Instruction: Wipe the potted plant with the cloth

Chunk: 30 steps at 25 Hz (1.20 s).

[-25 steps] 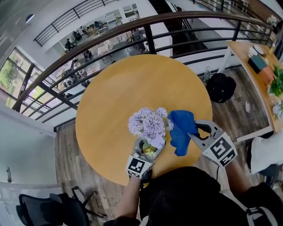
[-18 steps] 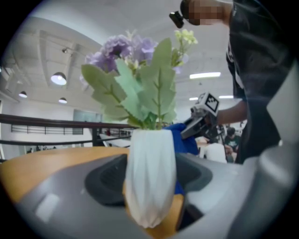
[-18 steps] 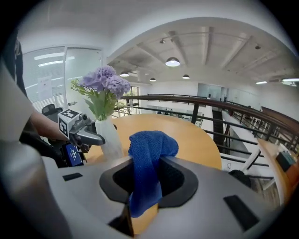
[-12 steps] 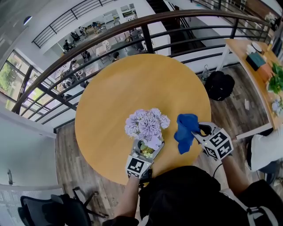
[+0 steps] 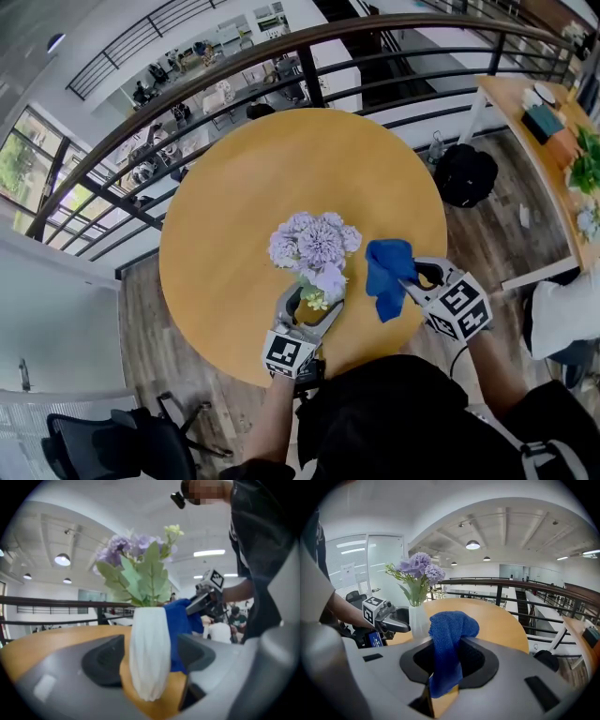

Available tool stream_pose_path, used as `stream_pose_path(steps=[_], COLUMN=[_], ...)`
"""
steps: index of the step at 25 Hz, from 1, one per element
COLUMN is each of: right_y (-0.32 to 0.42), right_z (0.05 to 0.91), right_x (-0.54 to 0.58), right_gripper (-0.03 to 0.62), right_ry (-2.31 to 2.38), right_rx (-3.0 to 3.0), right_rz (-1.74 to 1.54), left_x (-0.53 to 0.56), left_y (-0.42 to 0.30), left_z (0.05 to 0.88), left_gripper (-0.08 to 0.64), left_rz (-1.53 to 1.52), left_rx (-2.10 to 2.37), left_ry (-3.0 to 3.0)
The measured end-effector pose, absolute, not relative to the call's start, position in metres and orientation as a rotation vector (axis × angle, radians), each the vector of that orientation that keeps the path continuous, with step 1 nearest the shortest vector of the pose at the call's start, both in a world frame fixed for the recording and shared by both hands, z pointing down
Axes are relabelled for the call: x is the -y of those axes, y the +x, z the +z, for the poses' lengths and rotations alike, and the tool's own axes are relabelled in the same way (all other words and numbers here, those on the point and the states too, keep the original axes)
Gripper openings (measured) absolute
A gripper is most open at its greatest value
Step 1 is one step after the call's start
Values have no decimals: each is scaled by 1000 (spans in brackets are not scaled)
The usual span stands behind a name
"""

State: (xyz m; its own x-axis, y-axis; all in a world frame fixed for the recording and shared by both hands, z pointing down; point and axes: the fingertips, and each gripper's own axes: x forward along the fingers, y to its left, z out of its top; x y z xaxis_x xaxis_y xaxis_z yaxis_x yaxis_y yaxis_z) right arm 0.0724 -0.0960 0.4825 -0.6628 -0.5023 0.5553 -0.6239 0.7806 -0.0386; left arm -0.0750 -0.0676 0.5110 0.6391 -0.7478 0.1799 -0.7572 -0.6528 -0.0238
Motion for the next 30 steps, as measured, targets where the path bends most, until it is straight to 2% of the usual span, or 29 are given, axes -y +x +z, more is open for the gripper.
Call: stream_pose_path(steps=[9, 14, 17, 18, 20, 30], right_y=[68, 64, 67, 69, 69, 43], right_z=[450, 419, 398, 393, 382, 362], right_x=[93, 83, 78, 77, 72, 28], right_gripper=[103, 103, 103, 103, 103, 103], right_ry=[834, 875, 932, 951, 989, 1139], right_rx=[2536, 2601, 2637, 2645, 2661, 2654], right_rz=[266, 240, 229, 226, 222, 214], left_x=[51, 18, 1, -3, -11, -49], left_y=[-100, -140, -167, -175, -188, -205], left_z=[478, 438, 415, 407, 397, 372], left_gripper=[360, 355, 268, 202, -1, -3], left_rz=[182, 139, 133, 134, 137, 119], left_rx=[1446, 1635, 1801, 1860, 1948, 1987], left_ry=[2736, 2686, 2601, 2556, 2459, 2365])
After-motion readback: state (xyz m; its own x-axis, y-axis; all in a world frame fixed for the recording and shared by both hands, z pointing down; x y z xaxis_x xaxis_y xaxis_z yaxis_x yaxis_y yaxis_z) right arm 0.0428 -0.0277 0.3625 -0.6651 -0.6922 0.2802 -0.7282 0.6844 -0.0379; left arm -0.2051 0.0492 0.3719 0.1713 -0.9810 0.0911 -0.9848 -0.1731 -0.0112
